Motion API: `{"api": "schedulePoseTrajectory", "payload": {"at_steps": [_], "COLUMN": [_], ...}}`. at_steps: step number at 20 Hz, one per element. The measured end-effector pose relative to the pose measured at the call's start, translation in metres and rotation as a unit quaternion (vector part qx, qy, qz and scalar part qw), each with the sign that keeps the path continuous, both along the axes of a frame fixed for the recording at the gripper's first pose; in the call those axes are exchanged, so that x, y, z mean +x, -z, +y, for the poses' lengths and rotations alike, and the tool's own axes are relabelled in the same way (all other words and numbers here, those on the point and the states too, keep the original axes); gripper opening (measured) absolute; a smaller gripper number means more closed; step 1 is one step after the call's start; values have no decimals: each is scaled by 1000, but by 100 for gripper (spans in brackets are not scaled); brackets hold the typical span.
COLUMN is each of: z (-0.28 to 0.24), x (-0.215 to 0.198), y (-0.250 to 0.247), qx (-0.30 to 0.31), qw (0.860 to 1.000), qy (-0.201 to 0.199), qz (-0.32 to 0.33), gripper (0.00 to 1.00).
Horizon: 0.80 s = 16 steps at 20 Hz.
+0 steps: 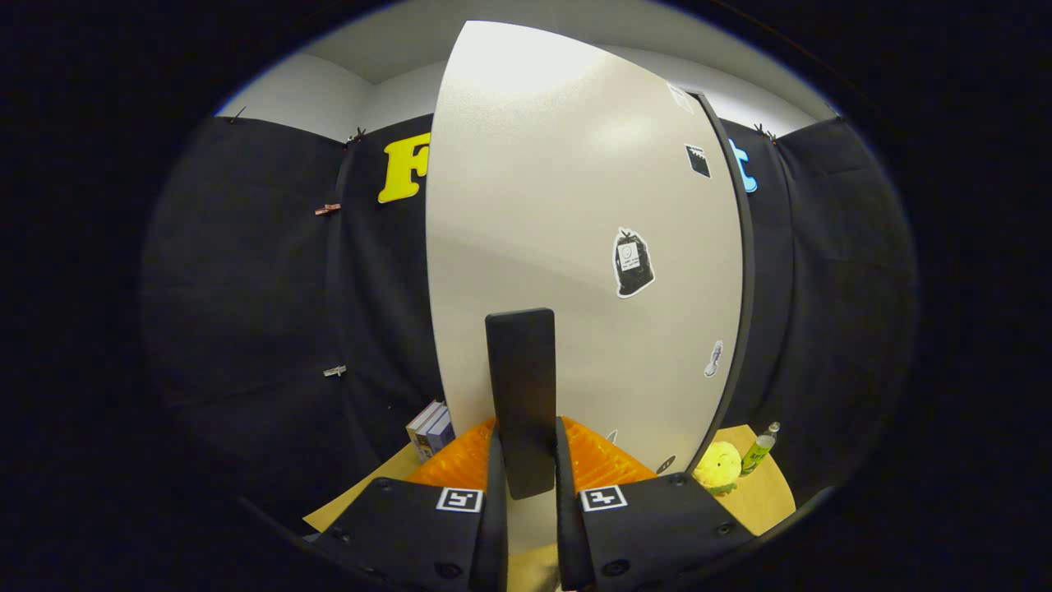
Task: Open the shoe cabinet door, grab the shoes and put them into the shoe cabinet, then close the shoe cabinet door.
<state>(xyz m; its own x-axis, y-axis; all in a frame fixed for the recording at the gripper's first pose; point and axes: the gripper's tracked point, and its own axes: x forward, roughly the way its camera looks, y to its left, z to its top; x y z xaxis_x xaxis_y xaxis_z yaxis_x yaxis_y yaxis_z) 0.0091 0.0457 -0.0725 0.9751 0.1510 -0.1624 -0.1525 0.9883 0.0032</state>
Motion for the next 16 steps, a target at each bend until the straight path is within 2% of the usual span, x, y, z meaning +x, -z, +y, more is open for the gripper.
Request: {"api": "schedulePoseTrajectory", "payload": {"at_steps": [16], "z": [-74], "x": [-56], "y": [-5], "qx": [15], "qw": [998], "qy": [54], "qz": [10], "gripper": [27]}}
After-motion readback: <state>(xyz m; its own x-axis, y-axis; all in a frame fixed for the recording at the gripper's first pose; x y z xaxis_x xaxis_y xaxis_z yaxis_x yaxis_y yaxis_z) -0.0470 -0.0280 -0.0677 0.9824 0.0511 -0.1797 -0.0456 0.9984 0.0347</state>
